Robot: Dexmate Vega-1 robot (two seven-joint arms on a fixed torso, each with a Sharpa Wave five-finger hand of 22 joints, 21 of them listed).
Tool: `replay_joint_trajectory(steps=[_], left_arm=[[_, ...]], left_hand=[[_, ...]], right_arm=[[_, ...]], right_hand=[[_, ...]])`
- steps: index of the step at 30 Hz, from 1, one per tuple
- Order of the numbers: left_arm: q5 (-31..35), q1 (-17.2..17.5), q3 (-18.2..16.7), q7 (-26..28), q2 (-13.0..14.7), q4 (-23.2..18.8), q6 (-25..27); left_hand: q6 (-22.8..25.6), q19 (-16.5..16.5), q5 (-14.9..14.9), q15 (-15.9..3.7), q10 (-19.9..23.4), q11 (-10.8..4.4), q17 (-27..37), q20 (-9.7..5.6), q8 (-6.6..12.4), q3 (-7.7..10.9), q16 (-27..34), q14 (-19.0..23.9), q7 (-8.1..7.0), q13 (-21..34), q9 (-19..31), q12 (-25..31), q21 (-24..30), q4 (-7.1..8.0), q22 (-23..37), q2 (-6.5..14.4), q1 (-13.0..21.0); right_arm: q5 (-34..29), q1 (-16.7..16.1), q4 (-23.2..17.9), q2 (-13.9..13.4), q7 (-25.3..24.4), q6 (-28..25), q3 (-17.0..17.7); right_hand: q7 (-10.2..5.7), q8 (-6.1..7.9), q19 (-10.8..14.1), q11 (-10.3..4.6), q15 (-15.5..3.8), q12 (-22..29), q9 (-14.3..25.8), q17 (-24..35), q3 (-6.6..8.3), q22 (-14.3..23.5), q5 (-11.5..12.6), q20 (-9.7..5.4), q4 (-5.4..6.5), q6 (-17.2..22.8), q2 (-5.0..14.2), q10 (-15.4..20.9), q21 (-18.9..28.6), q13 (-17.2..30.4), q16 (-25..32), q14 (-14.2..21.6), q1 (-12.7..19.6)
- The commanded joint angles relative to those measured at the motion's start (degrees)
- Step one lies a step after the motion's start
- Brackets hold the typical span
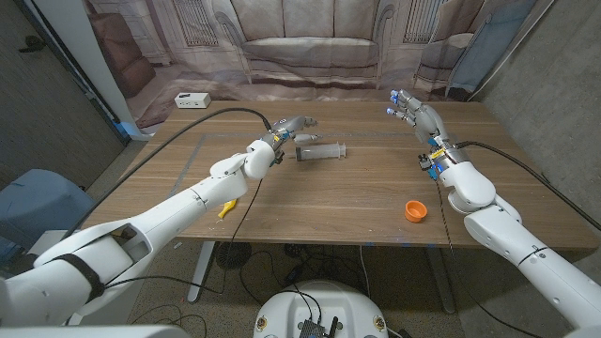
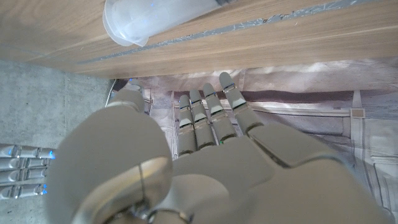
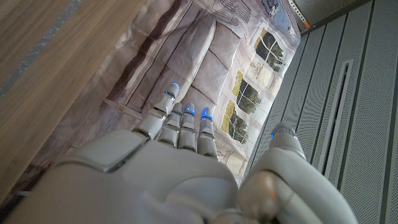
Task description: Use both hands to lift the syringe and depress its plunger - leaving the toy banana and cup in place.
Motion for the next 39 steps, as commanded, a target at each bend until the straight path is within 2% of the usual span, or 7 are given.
replay_joint_trajectory(steps=[1,11,14,23,26,29,39], left_arm=[[-4.3,3.6,-4.6,1.3,1.4,-4.5,-1.4],[-12.9,6.8,-9.1,0.1,1.4,-6.8,-3.2],[-14.2,7.5,-9.9,0.3,1.5,-7.5,-2.9],[-22.6,9.8,-13.4,-1.2,1.5,-8.0,-6.3],[-25.5,10.5,-14.5,-2.1,1.7,-7.9,-7.6],[-29.3,11.2,-15.9,-3.6,1.8,-7.3,-9.8],[-36.3,14.2,-18.6,-5.2,2.2,-6.1,-15.5]], left_hand=[[0.7,-1.1,-0.5,0.49,1.1,0.29,0.1,0.32,0.29,-1.12,-0.5,-0.6,0.48,-0.1,0.1,0.4,-0.7,2.07,0.1,0.0,-3.5],[0.4,-1.8,-0.8,1.48,0.1,2.10,0.0,0.72,-0.13,-4.12,-0.9,-1.9,1.33,-0.6,-0.1,-0.2,-1.5,5.50,-0.1,-0.8,-10.4],[-0.5,-2.0,-0.7,1.76,-0.7,2.66,-0.1,0.96,-0.48,-4.88,-1.1,-2.4,1.50,-0.8,-0.1,-0.5,-1.8,6.11,-0.1,-1.1,-12.0],[-4.2,-3.9,-0.3,2.40,-3.6,3.45,-0.3,1.33,-1.26,-7.08,-1.7,-5.3,1.62,-1.6,-0.3,-1.6,-3.3,6.94,-0.3,-2.5,-15.9],[-5.3,-4.6,-0.1,2.53,-4.5,3.64,-0.3,1.39,-1.35,-7.60,-1.9,-6.2,1.54,-1.8,-0.3,-1.8,-3.8,6.99,-0.4,-2.9,-16.8],[-6.0,-5.6,0.0,2.78,-6.0,3.85,-0.4,1.31,-1.24,-8.20,-2.1,-7.5,1.46,-2.0,-0.4,-2.2,-4.5,6.99,-0.4,-3.4,-17.7],[-10.7,-9.8,0.7,2.62,-10.2,3.90,-0.5,0.45,-1.46,-10.27,-2.4,-12.5,2.01,-3.0,-0.6,-2.6,-7.3,6.81,-0.6,-4.8,-20.7]], right_arm=[[0.2,-0.5,0.2,0.2,0.1,0.8,0.4],[0.4,-1.4,-0.1,0.2,-0.3,1.3,1.0],[0.8,-1.8,-0.1,0.2,-0.1,1.7,1.2],[1.9,-3.2,-0.2,0.0,0.1,2.8,2.5],[2.7,-3.6,0.0,0.0,0.5,3.3,2.8],[3.7,-4.1,-0.2,-0.2,1.1,3.1,3.2],[8.5,-4.4,-0.3,0.5,3.2,1.0,2.6]], right_hand=[[0.09,0.03,0.3,0.30,-0.02,0.2,0.2,0.2,-0.02,0.2,0.0,0.01,0.12,0.7,0.06,0.3,0.2,0.1,0.1,0.3,0.2],[0.55,0.91,0.2,0.62,0.17,0.2,0.2,0.2,-0.16,0.2,0.0,-0.02,0.20,3.2,-0.11,0.2,0.2,0.1,0.0,0.0,-0.1],[0.56,0.46,0.1,0.73,0.16,0.2,0.3,0.2,-0.22,0.2,0.0,-0.06,0.23,2.3,-0.18,0.2,0.2,0.1,-0.1,-0.1,-0.2],[0.27,-0.46,-0.1,0.76,0.15,0.1,0.2,0.2,-0.30,0.2,0.0,-0.10,0.29,0.2,-0.28,-0.1,0.1,0.1,-0.1,-0.2,-0.3],[0.85,1.15,-0.3,0.85,0.17,0.1,0.4,0.2,-0.41,0.2,0.0,-0.07,0.43,4.5,-0.32,-0.2,0.1,0.1,-0.2,-0.4,-0.7],[0.82,1.24,-0.5,0.98,0.19,0.1,0.4,0.2,-0.42,0.2,0.1,-0.06,0.43,4.8,-0.34,-0.2,0.0,0.2,-0.3,-0.6,-0.7],[-0.16,-1.75,-1.3,0.68,0.38,-0.4,0.3,0.2,-0.83,0.3,0.0,0.02,0.53,-3.5,-0.92,-1.9,0.0,0.1,-0.5,-1.6,-1.3]])
